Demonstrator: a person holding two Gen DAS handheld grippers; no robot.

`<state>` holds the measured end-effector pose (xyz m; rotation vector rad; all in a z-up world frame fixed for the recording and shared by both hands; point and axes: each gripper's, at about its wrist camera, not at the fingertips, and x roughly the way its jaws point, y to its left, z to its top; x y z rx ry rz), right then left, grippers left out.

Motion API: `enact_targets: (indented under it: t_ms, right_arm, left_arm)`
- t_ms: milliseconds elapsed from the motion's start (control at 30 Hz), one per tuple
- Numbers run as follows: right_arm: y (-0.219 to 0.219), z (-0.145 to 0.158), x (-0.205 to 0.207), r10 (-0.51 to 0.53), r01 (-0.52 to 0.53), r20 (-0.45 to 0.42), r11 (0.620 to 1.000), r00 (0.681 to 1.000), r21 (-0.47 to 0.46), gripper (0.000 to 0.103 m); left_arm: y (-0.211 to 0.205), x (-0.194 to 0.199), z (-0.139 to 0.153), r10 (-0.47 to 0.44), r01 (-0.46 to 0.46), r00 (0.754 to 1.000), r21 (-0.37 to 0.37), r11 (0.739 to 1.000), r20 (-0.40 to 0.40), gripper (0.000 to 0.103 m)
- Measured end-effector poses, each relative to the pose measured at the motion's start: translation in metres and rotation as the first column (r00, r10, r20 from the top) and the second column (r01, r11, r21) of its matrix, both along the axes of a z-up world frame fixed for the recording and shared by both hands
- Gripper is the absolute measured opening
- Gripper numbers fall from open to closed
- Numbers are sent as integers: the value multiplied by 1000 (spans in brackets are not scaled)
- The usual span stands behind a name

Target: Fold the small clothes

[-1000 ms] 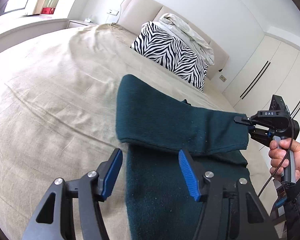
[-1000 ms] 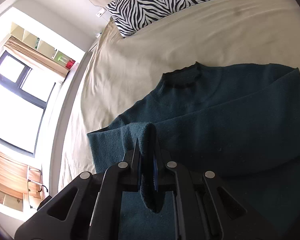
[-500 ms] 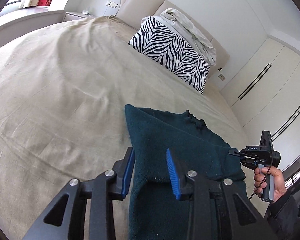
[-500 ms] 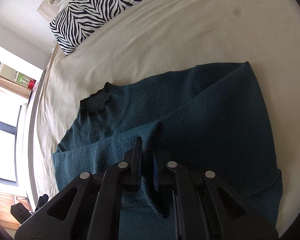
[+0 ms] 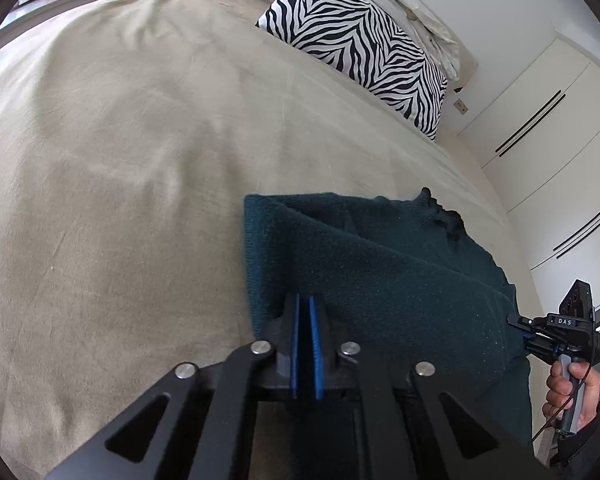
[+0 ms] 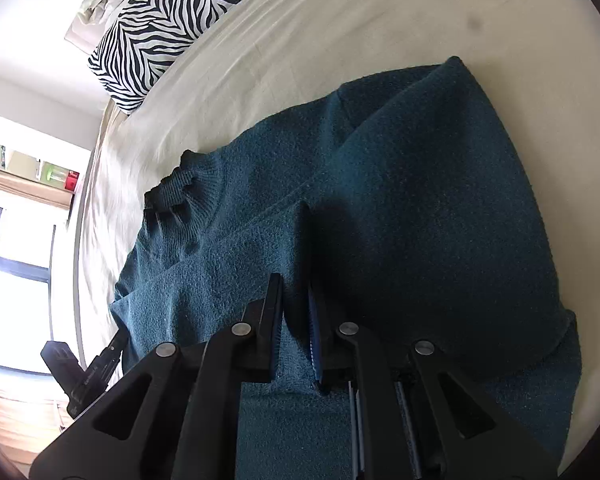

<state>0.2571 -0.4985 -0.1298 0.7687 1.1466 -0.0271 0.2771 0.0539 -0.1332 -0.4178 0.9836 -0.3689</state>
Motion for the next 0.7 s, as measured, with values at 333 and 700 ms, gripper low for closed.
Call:
enact_targets:
  t_ms: [333, 700]
  right_arm:
    - [-12, 25, -30, -77, 76, 108, 997, 991, 13, 45]
    - [44, 12, 0, 65, -92, 176, 985, 982, 149, 49]
  left_arm:
    - [-1, -13, 38, -6, 4, 998, 36, 999, 66, 26]
    - [-30, 0, 7, -58, 58, 998, 43, 997, 8, 25]
